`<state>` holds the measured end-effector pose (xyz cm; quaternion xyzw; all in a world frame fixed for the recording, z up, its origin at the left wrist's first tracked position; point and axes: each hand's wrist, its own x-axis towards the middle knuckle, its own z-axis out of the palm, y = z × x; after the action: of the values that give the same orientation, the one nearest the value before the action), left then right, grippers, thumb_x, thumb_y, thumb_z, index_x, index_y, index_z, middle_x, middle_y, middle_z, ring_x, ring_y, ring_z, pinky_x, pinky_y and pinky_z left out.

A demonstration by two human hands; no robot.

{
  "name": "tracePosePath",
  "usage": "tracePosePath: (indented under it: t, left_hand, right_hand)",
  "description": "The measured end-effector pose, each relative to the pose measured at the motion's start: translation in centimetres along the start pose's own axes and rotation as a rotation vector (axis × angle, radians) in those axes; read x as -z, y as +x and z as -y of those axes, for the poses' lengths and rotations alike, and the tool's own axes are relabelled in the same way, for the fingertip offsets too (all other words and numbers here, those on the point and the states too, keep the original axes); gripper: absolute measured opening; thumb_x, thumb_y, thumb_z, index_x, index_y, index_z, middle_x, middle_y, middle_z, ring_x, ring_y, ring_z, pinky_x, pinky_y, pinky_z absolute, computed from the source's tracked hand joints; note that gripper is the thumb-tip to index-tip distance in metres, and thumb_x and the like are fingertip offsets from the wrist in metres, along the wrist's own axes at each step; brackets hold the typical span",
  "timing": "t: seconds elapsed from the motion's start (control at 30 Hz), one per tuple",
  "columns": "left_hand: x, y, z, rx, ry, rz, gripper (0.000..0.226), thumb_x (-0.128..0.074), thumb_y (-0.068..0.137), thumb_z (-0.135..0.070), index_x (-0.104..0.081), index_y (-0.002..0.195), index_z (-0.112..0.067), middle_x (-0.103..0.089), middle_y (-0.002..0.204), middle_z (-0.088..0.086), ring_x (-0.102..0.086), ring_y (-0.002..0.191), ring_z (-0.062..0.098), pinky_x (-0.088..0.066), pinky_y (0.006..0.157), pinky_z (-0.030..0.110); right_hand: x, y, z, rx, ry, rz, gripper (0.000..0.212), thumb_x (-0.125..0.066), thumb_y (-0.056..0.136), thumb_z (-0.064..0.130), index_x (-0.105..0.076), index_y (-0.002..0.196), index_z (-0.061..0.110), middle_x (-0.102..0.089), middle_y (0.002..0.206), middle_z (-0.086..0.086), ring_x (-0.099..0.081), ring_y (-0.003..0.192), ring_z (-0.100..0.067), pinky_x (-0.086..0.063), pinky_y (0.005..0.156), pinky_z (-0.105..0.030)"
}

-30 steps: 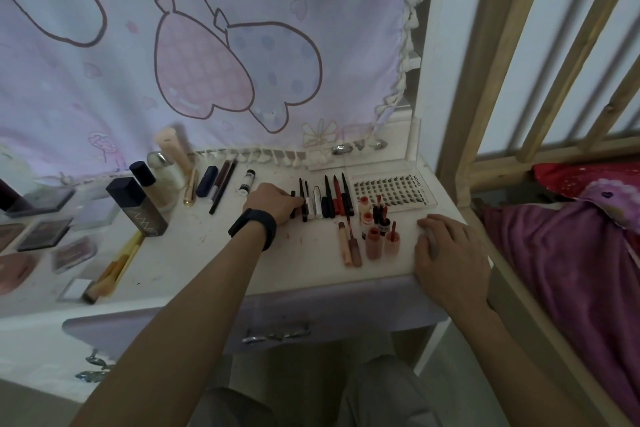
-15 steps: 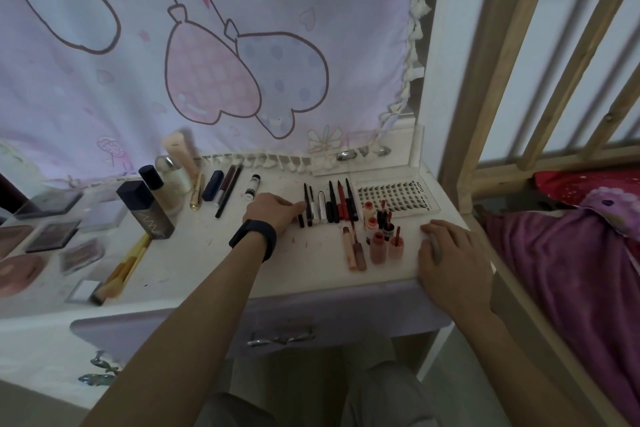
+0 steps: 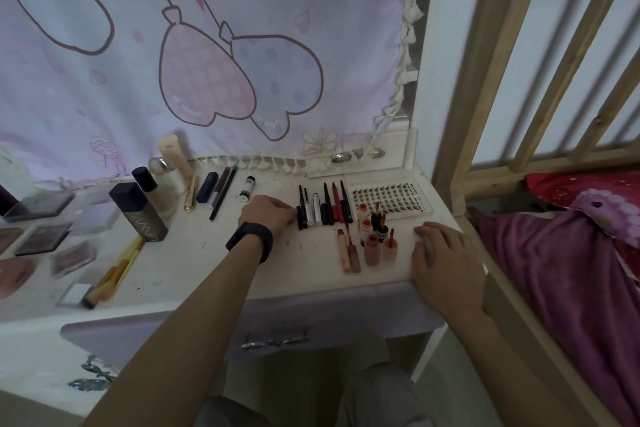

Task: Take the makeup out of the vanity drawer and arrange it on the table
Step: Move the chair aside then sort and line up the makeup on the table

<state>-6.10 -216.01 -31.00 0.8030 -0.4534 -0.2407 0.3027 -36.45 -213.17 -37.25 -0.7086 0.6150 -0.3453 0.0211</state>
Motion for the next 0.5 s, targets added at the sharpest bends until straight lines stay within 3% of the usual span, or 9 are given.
tracePosePath:
  t: [0.2, 0.37, 0.5]
  left_hand:
    - [0.4, -0.6, 0.3, -0.04, 0.004, 0.023, 0.019, -0.069, 0.09, -0.034, -0.077, 0.102, -0.023, -0.074, 0.102, 0.002, -0.066, 0.086, 0.02, -0.055, 0.077, 0.028]
    - [1.1, -2.8, 1.5, -0.214, 0.249, -0.012, 0.025, -0.056, 0.097, -0.035, -0.072, 0.115, -0.028, -0.071, 0.115, -0.003, -0.064, 0.099, 0.018, -0.05, 0.081, 0.028]
    - [2.3, -4.3, 4.0, -0.278, 0.338, -0.073, 0.025, -0.052, 0.099, -0.035, -0.069, 0.116, -0.032, -0.065, 0.119, 0.0, -0.062, 0.101, 0.019, -0.053, 0.089, 0.035]
  right_hand:
    - [0.0, -0.1, -0.3, 0.013, -0.013, 0.021, 0.047, -0.037, 0.092, 0.038, -0.07, 0.118, 0.014, -0.067, 0.125, -0.004, -0.057, 0.116, -0.026, -0.046, 0.102, -0.048]
    - [0.7, 0.2, -0.3, 0.015, 0.032, 0.093, 0.033, -0.051, 0.098, 0.024, -0.068, 0.124, 0.014, -0.063, 0.133, -0.004, -0.052, 0.124, -0.024, -0.037, 0.11, -0.041]
    - [2.5, -1.4, 1.3, 0.006, 0.205, -0.036, 0.027, -0.056, 0.096, 0.017, -0.068, 0.119, 0.013, -0.063, 0.125, -0.005, -0.054, 0.119, -0.023, -0.039, 0.102, -0.035]
